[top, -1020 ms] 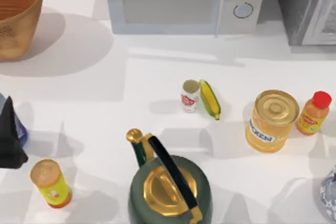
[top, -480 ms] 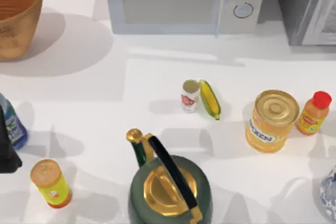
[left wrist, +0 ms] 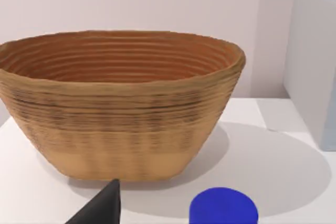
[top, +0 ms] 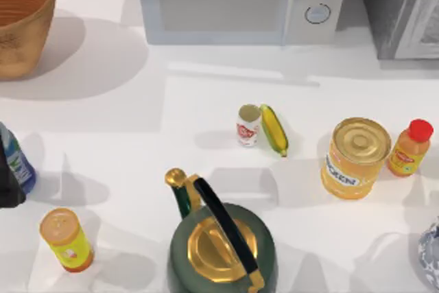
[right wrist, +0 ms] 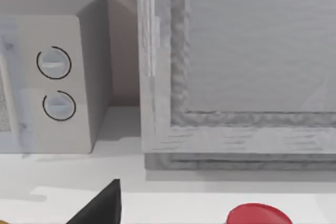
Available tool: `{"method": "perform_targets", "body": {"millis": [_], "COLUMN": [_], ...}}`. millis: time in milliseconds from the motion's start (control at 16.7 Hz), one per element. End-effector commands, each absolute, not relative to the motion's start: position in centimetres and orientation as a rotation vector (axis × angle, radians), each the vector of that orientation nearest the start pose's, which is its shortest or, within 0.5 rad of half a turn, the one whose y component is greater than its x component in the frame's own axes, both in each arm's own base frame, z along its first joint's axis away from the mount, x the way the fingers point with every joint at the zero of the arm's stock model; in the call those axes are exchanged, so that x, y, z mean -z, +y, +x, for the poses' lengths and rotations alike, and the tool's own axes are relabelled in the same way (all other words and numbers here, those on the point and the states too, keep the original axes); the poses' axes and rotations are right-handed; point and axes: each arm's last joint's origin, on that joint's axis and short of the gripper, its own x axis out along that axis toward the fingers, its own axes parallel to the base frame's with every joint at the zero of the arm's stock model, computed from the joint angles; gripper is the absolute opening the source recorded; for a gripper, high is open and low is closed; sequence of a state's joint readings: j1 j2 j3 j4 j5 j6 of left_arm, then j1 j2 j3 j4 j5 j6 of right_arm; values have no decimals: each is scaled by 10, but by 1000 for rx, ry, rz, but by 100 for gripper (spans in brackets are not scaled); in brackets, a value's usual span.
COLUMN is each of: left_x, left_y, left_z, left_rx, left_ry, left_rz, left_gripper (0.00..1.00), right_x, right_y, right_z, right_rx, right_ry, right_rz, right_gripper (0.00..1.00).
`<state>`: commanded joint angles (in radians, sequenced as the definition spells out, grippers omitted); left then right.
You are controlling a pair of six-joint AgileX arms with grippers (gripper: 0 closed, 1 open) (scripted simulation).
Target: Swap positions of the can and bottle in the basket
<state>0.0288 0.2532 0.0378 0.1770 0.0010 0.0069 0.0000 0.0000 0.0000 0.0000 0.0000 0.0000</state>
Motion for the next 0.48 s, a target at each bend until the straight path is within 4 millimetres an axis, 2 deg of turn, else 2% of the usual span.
{"method": "perform_targets", "body": {"millis": [240, 480], "left_x": [-158, -137], "left_y": [5, 11], "left_z": [141, 158], "left_rx": [-12, -9], "left_ry": [126, 232], "left_rz": [10, 11], "left_gripper": [100, 100], "right_x": [-160, -160], "right_y": [-1, -1], "right_z": [106, 106], "right_rx": [0, 0], "right_ry": [0, 0], "right_rz": [0, 0], "right_gripper": [100, 100]}}
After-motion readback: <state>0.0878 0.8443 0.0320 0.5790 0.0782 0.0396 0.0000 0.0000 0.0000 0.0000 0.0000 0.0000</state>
